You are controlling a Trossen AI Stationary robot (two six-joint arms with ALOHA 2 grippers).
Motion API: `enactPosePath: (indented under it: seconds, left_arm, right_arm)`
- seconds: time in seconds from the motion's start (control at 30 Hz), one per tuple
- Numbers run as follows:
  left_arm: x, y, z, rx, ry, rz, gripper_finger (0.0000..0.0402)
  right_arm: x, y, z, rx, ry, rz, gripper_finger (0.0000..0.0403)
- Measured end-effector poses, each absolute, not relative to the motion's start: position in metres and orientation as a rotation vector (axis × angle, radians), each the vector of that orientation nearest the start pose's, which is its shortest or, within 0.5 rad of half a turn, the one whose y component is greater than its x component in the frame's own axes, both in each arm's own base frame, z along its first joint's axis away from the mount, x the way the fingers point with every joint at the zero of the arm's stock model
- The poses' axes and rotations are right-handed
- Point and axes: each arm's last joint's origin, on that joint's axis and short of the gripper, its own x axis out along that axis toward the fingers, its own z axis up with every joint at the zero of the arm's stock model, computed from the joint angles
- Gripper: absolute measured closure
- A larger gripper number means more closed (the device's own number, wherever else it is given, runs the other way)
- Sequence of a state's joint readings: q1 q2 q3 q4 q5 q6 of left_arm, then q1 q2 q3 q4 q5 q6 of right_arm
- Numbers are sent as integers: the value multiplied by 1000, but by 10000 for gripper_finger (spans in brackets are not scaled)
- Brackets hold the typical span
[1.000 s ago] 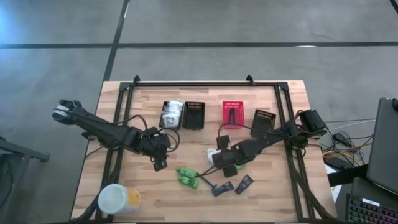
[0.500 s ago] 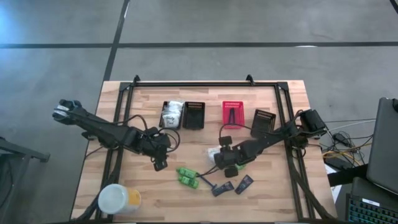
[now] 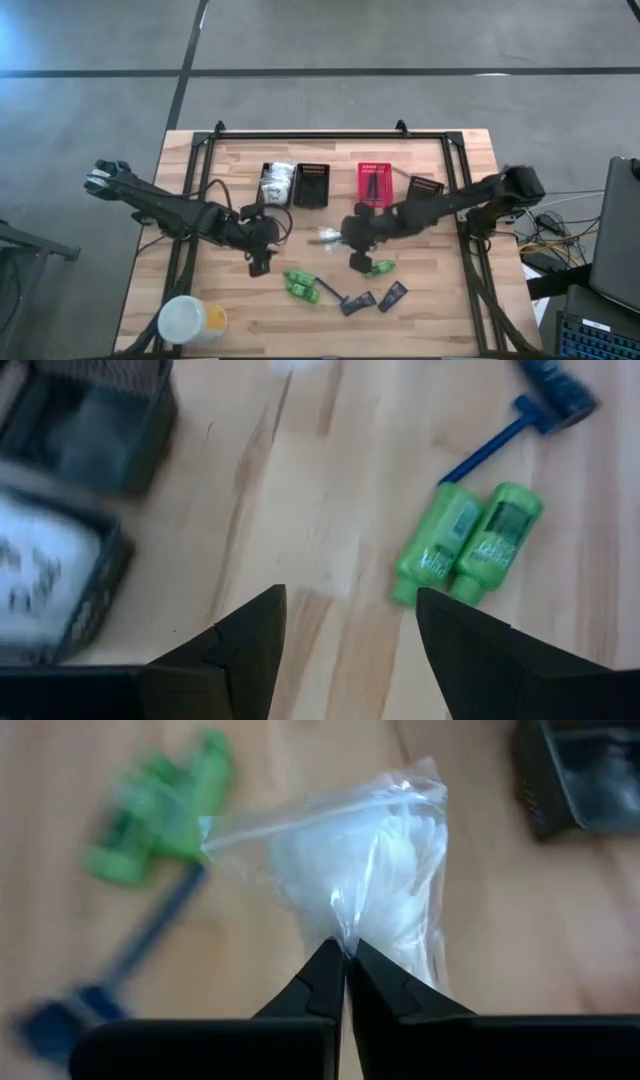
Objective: Pick & Place Travel size toiletries
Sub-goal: Put the white cotton pack into the left black bin
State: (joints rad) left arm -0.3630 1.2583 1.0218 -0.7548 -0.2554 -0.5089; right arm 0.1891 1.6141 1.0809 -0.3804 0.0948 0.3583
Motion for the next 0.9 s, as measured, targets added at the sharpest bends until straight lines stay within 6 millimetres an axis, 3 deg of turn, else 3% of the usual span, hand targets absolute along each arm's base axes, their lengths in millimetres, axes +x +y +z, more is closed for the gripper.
enactPosePath:
  seconds: [0.17,0.37,0.9]
  left_arm:
    - [240,-81,283,36,806,73,173]
    - [253,-80,285,240,703,62,173]
    - [284,-78,270,338,650,62,176]
  right_arm:
    - [326,40,238,387,871,72,394]
    - [332,35,247,433,855,144,394]
    - [350,24,260,521,746,153,394]
